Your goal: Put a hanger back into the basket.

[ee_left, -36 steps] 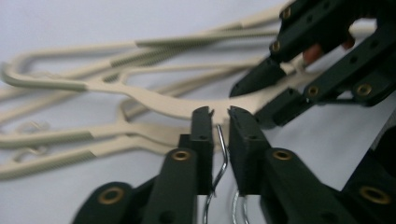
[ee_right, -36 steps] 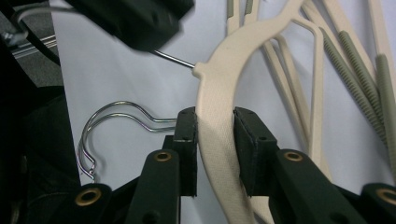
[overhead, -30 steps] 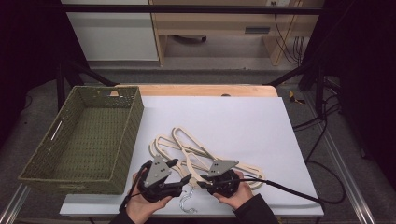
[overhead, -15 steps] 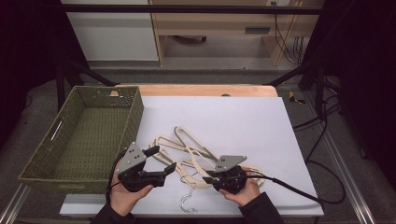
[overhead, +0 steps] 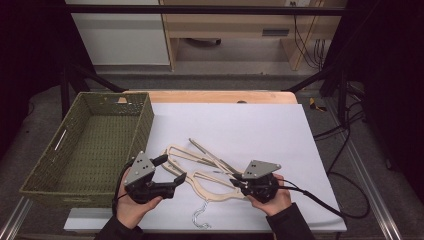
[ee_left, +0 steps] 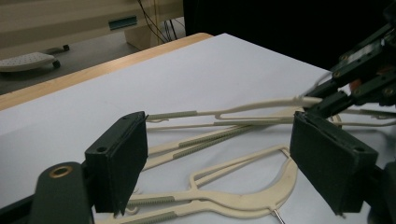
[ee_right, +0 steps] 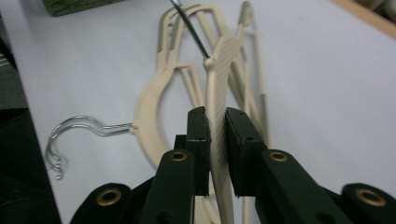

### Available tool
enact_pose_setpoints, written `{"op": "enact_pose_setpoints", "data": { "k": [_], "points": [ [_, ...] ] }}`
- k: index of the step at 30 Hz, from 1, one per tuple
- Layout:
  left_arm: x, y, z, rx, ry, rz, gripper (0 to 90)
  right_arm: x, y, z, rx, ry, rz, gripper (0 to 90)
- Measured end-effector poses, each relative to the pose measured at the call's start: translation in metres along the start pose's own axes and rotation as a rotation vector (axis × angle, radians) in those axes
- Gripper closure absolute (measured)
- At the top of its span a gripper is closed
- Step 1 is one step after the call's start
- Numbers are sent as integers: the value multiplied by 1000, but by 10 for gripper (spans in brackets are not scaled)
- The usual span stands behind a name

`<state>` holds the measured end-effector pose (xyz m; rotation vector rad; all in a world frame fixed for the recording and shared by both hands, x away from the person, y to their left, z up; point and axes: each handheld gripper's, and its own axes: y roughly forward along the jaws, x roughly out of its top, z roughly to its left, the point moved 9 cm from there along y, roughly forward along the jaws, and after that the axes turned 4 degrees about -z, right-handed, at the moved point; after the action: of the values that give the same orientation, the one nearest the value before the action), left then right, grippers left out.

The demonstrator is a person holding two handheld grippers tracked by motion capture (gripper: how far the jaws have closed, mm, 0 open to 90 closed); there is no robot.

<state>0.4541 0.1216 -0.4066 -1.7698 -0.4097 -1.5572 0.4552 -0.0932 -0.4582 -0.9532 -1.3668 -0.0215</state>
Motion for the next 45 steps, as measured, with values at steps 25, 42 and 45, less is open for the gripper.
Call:
{"op": "enact_pose_setpoints", "data": {
  "k": [25, 42, 45],
  "points": [
    [-6, 10, -38, -180, 65, 78, 190, 27, -14, 33, 278, 12, -117, 866],
    [-30, 18, -64, -342, 144, 222, 622, 26, -6, 62, 402, -55, -88, 866],
    [-33, 18, -64, -355, 151, 247, 634, 25, -5, 64, 409, -64, -80, 866]
  ]
}}
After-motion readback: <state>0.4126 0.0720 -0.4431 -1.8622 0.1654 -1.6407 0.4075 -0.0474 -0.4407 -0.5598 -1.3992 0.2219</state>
